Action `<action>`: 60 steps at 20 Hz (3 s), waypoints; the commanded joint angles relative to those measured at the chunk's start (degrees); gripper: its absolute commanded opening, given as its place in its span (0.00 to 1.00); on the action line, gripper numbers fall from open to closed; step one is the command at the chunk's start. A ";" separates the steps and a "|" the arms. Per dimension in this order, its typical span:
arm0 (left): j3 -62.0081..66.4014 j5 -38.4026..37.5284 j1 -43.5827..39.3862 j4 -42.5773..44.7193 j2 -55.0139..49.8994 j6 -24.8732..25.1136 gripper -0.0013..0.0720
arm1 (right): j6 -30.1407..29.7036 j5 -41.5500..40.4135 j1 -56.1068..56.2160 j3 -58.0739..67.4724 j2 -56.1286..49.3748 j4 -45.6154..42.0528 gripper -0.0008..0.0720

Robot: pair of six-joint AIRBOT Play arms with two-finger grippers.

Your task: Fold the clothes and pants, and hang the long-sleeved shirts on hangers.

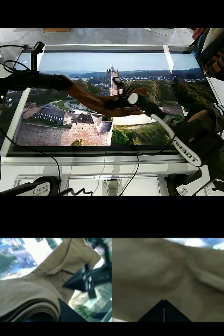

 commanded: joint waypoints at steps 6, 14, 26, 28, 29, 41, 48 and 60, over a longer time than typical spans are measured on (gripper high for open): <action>0.07 -0.55 0.07 5.46 1.44 0.02 0.04 | 0.63 0.44 11.21 9.70 -4.83 -2.14 0.02; 0.07 13.75 -8.66 -1.64 -0.24 0.00 0.04 | 0.66 9.18 -6.05 9.73 -0.94 -10.25 0.02; 0.07 64.59 -48.83 -12.17 -24.85 0.22 0.10 | 0.66 28.94 -37.42 9.73 6.23 -11.04 0.03; 0.09 65.29 -50.71 -11.65 -25.29 0.15 1.00 | 0.52 28.41 -39.01 9.70 6.23 -11.98 0.14; 0.09 65.57 -50.86 -10.45 -24.72 0.81 1.00 | 0.00 27.98 -39.65 9.70 6.23 -13.29 0.21; 0.07 65.55 -41.29 -1.81 -10.82 1.51 1.00 | -12.04 40.06 -51.39 -0.17 -2.93 7.23 0.69; 0.07 65.29 -41.46 -1.81 -10.88 1.51 1.00 | -2.38 28.65 -41.55 -1.99 -7.45 8.57 0.96; 0.04 60.26 -39.47 5.73 -9.86 1.51 1.00 | -7.56 22.80 -26.84 3.04 -7.76 8.46 0.02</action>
